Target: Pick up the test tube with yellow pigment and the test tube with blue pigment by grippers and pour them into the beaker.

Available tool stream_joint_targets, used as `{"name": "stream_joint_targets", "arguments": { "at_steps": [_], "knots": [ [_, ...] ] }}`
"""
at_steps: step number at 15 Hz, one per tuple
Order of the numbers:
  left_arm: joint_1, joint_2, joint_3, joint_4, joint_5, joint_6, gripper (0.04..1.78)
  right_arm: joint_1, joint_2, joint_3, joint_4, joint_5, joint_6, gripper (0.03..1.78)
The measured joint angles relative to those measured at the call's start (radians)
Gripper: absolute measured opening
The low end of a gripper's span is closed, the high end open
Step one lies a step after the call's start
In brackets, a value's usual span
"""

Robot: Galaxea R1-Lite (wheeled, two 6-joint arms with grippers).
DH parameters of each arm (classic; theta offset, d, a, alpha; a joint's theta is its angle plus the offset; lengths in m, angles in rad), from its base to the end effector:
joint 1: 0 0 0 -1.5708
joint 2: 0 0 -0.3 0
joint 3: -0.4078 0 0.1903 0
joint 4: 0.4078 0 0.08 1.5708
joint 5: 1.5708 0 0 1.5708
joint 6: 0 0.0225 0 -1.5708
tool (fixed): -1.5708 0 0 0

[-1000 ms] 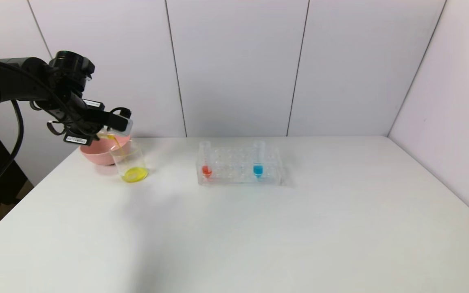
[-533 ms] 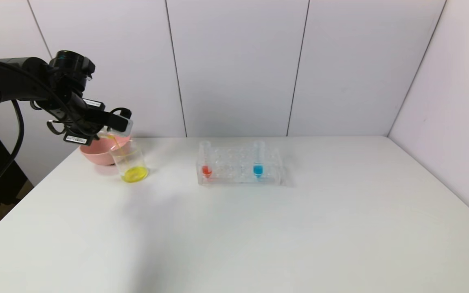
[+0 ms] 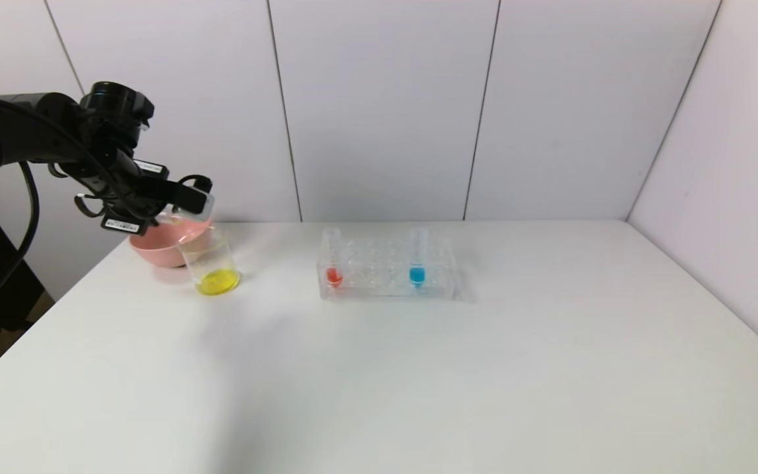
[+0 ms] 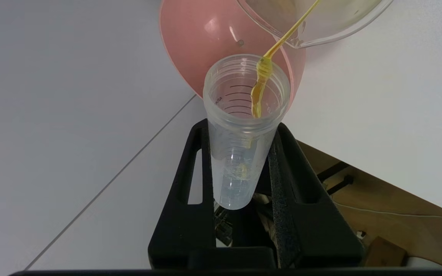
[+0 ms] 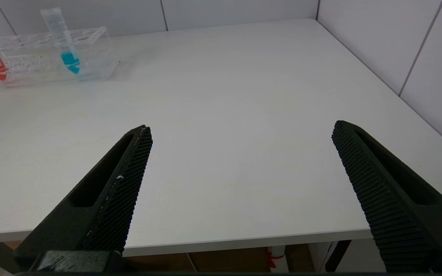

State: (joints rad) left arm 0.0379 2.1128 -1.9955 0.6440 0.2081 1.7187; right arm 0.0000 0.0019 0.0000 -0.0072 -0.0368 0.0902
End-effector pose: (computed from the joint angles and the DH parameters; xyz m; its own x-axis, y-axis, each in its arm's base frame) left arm 0.4105 0.0202 0.2411 0.7000 0.2333 -0.6750 0.7093 -0.1174 0.6950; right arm -0.0227 -0.0008 0.0763 0.9993 -0.0368 0.0053 0.0362 0.9953 0.0903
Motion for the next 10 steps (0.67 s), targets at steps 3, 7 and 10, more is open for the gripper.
{"name": "stream_joint_targets", "arguments": {
  "at_steps": [3, 7, 10],
  "knots": [
    [-0.005, 0.000, 0.000, 0.000, 0.004, 0.002, 0.44, 0.000, 0.000, 0.000, 0.000, 0.000, 0.000, 1.71],
    [-0.004, -0.002, 0.000, -0.002, -0.005, -0.016, 0.44, 0.000, 0.000, 0.000, 0.000, 0.000, 0.000, 1.71],
    [-0.001, -0.020, 0.000, -0.027, -0.019, -0.118, 0.44, 0.000, 0.000, 0.000, 0.000, 0.000, 0.000, 1.71]
  ]
}}
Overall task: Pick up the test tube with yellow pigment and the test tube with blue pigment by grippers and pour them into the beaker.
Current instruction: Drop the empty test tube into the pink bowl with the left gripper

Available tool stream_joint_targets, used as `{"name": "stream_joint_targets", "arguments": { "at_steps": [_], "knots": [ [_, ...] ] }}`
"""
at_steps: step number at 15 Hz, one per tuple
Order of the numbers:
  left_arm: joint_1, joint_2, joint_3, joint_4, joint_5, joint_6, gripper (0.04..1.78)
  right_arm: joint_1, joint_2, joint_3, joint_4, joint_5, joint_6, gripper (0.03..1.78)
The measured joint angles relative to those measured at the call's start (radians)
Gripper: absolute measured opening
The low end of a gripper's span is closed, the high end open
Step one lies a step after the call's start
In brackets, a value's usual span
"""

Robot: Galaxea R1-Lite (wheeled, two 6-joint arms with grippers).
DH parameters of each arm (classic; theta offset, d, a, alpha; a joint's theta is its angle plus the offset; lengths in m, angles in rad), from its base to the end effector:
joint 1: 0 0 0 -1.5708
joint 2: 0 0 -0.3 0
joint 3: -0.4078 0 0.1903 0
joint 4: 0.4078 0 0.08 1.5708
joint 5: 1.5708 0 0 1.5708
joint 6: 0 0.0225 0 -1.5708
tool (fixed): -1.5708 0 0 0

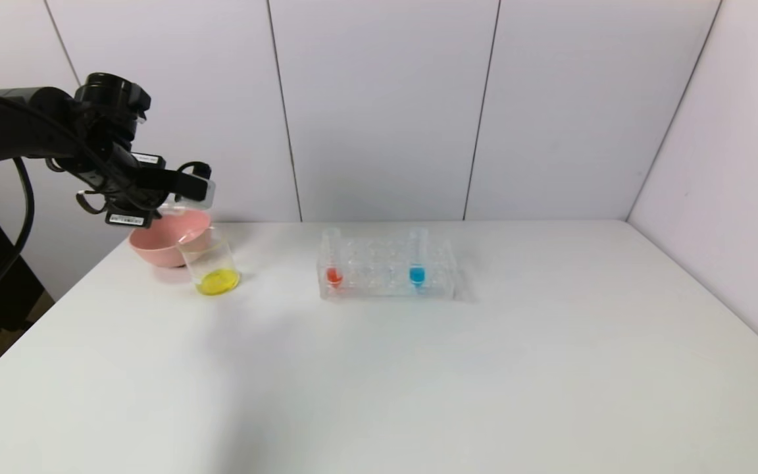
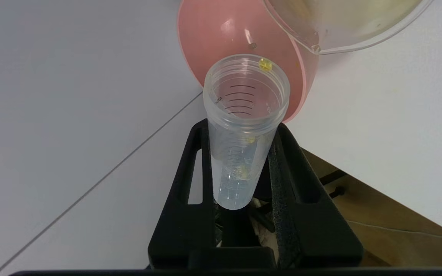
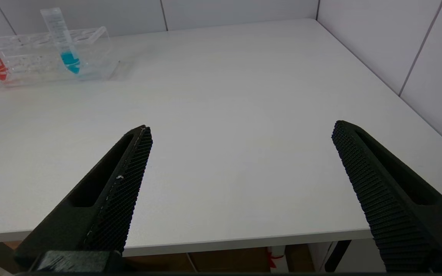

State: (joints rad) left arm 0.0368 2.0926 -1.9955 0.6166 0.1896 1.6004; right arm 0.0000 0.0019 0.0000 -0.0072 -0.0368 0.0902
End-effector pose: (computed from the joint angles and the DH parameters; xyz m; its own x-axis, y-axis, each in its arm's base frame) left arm 0.4075 0.0192 0.2514 0.7350 0.2157 -0.6429 0.6592 -0.0048 0.7520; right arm -0.0227 -0.0008 0.0763 0.9993 -0.0368 0.0053 0.0362 0.9953 0.0903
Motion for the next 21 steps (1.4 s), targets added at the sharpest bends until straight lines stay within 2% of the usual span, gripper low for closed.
{"name": "stream_joint_targets", "arguments": {
  "at_steps": [2, 6, 8, 11, 15, 17, 18, 21],
  "knots": [
    [0.013, -0.022, 0.000, -0.001, -0.023, -0.151, 0.44, 0.000, 0.000, 0.000, 0.000, 0.000, 0.000, 1.71],
    [0.076, -0.070, 0.006, -0.024, -0.155, -0.644, 0.44, 0.000, 0.000, 0.000, 0.000, 0.000, 0.000, 1.71],
    [0.110, -0.096, 0.029, -0.121, -0.208, -0.919, 0.44, 0.000, 0.000, 0.000, 0.000, 0.000, 0.000, 1.71],
    [0.131, -0.114, 0.169, -0.377, -0.222, -1.184, 0.44, 0.000, 0.000, 0.000, 0.000, 0.000, 0.000, 1.71],
    [0.157, -0.107, 0.473, -0.872, -0.231, -1.450, 0.44, 0.000, 0.000, 0.000, 0.000, 0.000, 0.000, 1.71],
    [0.169, -0.077, 0.559, -1.084, -0.234, -1.510, 0.44, 0.000, 0.000, 0.000, 0.000, 0.000, 0.000, 1.71],
    [0.171, -0.062, 0.578, -1.149, -0.234, -1.516, 0.44, 0.000, 0.000, 0.000, 0.000, 0.000, 0.000, 1.71],
    [0.173, -0.025, 0.597, -1.200, -0.238, -1.550, 0.44, 0.000, 0.000, 0.000, 0.000, 0.000, 0.000, 1.71]
  ]
}}
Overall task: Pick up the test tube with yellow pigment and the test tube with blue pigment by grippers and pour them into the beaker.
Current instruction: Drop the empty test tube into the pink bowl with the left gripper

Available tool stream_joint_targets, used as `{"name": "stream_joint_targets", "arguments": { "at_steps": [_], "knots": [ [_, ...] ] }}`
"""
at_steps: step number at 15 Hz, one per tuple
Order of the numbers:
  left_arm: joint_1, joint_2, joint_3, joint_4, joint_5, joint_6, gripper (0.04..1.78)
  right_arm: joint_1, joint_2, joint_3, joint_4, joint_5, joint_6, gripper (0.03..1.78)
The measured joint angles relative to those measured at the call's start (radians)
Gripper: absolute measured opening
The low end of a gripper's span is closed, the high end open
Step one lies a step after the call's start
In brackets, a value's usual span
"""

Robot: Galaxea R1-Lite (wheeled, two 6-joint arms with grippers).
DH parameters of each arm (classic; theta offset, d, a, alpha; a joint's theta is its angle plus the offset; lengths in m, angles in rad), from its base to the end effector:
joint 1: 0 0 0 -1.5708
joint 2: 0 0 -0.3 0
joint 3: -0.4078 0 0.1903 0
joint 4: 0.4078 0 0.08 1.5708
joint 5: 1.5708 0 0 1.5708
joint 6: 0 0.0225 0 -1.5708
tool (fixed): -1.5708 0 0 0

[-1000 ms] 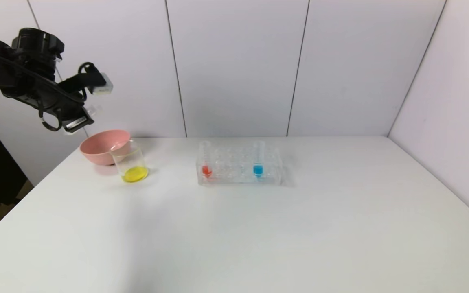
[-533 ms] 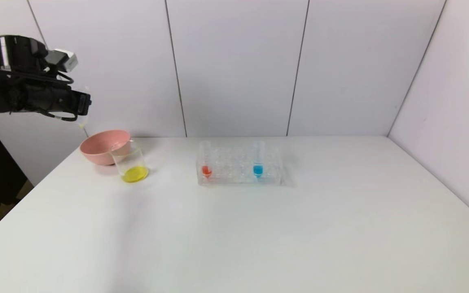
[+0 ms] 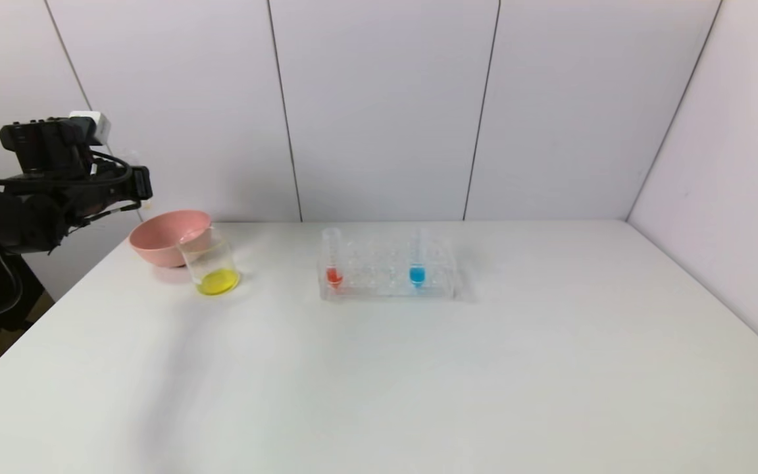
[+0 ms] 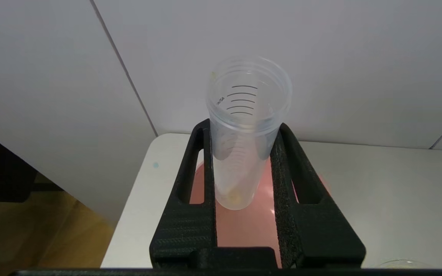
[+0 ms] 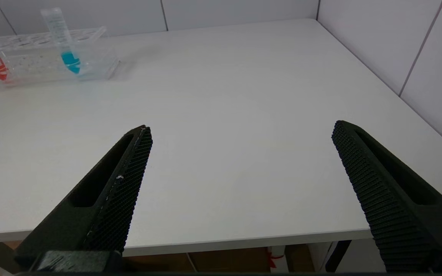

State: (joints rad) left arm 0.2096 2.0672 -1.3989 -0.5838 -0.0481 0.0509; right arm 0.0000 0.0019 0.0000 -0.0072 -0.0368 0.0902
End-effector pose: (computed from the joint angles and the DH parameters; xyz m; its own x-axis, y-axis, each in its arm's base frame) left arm 0.4197 0.0882 0.2061 0.9835 0.1601 -0.0843 -0.1566 0.9866 0.0466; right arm -0.0227 -0.0008 0.0763 0.9993 -0.0368 0.0053 0.0362 0.9953 0.0903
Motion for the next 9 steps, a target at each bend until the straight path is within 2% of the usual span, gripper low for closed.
{"name": "stream_joint_targets", "arguments": {
  "at_steps": [4, 9],
  "knots": [
    [-0.001, 0.041, 0.021, -0.067, -0.018, -0.048, 0.44, 0.000, 0.000, 0.000, 0.000, 0.000, 0.000, 1.71],
    [-0.012, 0.067, 0.047, -0.072, -0.017, -0.083, 0.44, 0.000, 0.000, 0.000, 0.000, 0.000, 0.000, 1.71]
  ]
}}
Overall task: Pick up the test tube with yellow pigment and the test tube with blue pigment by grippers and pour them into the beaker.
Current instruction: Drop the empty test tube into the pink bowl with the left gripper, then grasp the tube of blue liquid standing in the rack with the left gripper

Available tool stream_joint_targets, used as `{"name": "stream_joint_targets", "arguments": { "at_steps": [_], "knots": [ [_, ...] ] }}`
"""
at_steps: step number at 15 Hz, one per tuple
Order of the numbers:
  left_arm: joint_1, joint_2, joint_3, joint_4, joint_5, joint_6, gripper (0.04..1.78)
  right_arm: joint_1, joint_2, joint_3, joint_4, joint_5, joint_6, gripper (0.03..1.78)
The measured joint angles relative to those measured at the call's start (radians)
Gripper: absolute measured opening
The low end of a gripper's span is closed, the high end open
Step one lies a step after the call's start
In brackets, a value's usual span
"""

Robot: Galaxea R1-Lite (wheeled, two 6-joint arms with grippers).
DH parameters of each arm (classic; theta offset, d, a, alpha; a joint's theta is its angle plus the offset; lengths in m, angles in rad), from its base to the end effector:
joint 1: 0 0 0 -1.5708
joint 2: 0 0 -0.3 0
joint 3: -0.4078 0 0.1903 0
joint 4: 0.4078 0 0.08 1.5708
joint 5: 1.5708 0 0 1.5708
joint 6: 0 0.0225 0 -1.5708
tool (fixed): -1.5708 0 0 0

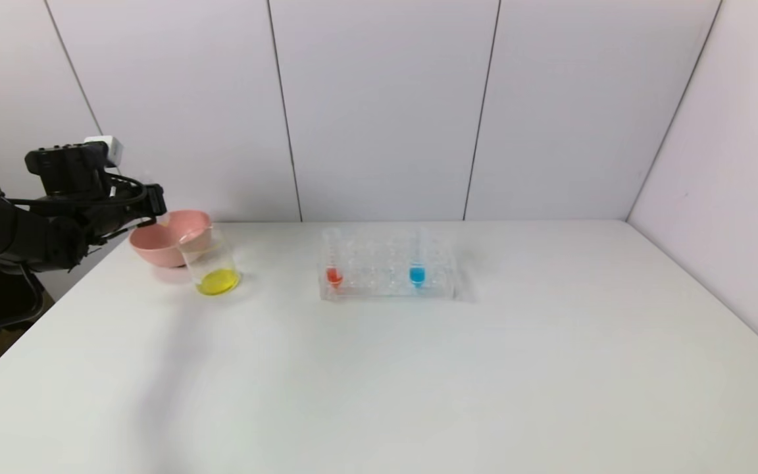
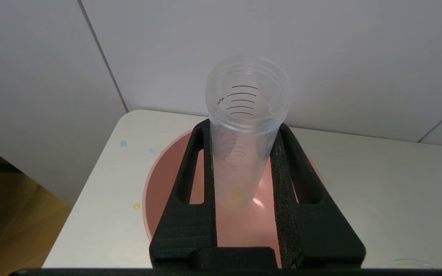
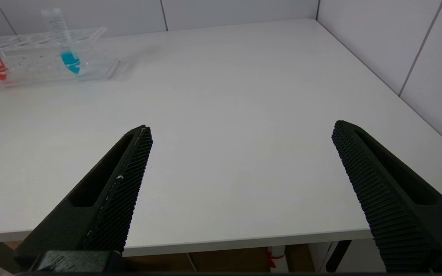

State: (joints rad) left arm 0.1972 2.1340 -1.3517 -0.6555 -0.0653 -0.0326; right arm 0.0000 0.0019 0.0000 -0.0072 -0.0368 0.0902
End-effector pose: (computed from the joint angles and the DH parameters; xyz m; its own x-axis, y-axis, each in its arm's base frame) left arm 0.4307 0.0846 0.1711 0.9835 0.1299 -0.1262 -0.1360 0.9899 -0.0406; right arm -0.0227 -0.0008 0.0763 0.9993 -0.0368 0.0053 0.0362 0.9953 0.0903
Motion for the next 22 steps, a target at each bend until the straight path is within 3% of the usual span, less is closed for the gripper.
{"name": "stream_joint_targets", "arguments": {
  "at_steps": [3, 5, 11, 14, 22],
  "knots": [
    [-0.006, 0.009, 0.001, -0.001, 0.000, -0.008, 0.47, 0.000, 0.000, 0.000, 0.000, 0.000, 0.000, 1.71],
    [-0.007, 0.013, -0.001, -0.003, 0.000, -0.008, 0.60, 0.000, 0.000, 0.000, 0.000, 0.000, 0.000, 1.71],
    [-0.009, -0.003, 0.022, -0.008, 0.000, -0.008, 1.47, 0.000, 0.000, 0.000, 0.000, 0.000, 0.000, 1.71],
    [-0.011, -0.046, 0.078, -0.061, 0.008, -0.003, 1.72, 0.000, 0.000, 0.000, 0.000, 0.000, 0.000, 1.71],
    [-0.062, -0.366, 0.272, 0.035, 0.064, -0.020, 1.76, 0.000, 0.000, 0.000, 0.000, 0.000, 0.000, 1.71]
  ]
}}
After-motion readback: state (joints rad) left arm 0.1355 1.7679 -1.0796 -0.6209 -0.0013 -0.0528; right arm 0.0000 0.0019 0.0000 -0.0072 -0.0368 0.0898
